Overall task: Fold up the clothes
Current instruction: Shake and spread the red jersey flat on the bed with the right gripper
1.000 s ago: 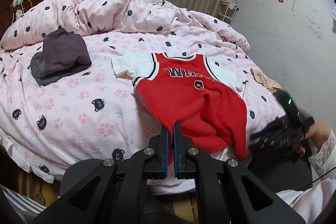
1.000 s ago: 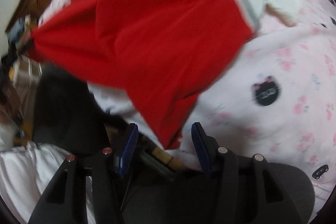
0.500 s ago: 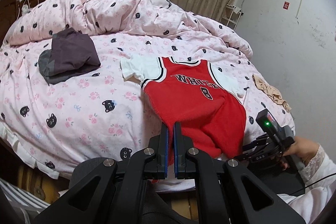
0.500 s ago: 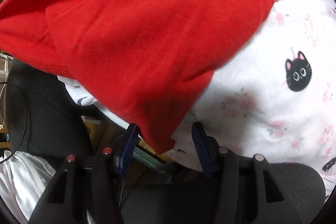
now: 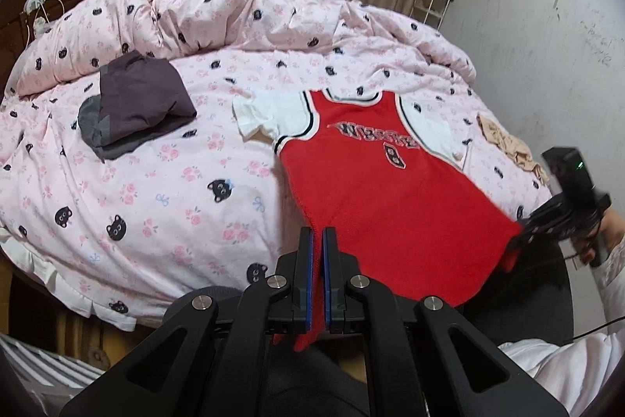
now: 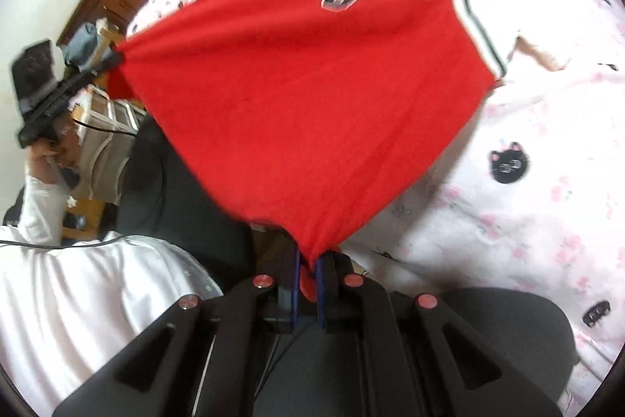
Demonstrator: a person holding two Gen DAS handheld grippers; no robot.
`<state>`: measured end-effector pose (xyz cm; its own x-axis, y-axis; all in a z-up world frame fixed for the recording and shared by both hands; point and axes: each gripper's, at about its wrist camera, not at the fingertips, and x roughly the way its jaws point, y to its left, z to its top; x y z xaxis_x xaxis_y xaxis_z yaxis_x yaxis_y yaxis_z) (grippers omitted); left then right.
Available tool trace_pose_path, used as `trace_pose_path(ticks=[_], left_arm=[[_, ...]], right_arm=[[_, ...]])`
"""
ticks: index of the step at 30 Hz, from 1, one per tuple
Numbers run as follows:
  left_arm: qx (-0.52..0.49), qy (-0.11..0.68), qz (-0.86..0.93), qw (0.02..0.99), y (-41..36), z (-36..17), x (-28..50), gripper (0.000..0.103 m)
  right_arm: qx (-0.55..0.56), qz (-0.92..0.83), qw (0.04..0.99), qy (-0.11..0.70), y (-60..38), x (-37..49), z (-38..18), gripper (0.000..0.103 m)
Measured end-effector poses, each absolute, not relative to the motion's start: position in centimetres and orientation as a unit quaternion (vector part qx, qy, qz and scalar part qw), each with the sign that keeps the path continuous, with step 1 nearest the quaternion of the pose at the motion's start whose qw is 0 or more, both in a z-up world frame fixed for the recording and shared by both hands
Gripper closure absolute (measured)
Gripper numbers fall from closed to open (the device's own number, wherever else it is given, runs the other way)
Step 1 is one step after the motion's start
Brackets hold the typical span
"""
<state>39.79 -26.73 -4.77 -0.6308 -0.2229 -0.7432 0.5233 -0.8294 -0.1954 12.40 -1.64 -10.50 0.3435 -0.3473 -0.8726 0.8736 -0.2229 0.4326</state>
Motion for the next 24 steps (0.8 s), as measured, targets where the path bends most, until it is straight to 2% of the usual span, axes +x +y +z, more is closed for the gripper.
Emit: trace_pose_path(ticks=[2,8,12,13,15,16,17,18,24], left_arm=[[0.394,0.205,-0.87,0.214,-27.0,-6.0,39.4,0.1],[0.455,0.216,-0.835,0.222,-27.7,-9.7,38.3,0.1],[0.496,0.222,-0.802,0.248,-28.1,-11.8,38.4,0.098],[0.501,0.221,-0.797,0.256,-28.3,-12.0,38.6,0.097],[0.502,0.214,-0.792,0.274,-28.7,-11.6,39.3,0.089],[0.493,0.214,-0.796,0.279,-29.0,-11.1,39.8,0.079],[0.483,0.215,-0.801,0.281,-29.3,-10.6,40.1,0.07],[0.469,0.214,-0.811,0.278,-29.6,-9.9,40.2,0.068],[0.411,0.135,-0.87,0.237,-32.3,-5.5,35.2,0.062]], right_arm=[[0.585,-0.527,0.57,0.233,-1.5,11.6,-10.7,0.096],[0.613,-0.518,0.515,0.302,-3.8,13.5,-16.7,0.095],[0.618,-0.513,0.472,0.364,-5.4,15.3,-19.7,0.082],[0.616,-0.512,0.466,0.376,-5.5,15.6,-20.0,0.076],[0.611,-0.513,0.469,0.378,-5.3,15.5,-19.6,0.063],[0.607,-0.517,0.473,0.376,-5.2,15.4,-19.0,0.057],[0.601,-0.521,0.477,0.374,-5.1,15.1,-18.3,0.056],[0.595,-0.526,0.482,0.37,-5.0,14.6,-17.5,0.056],[0.54,-0.575,0.516,0.334,-5.9,8.8,-11.6,0.056]])
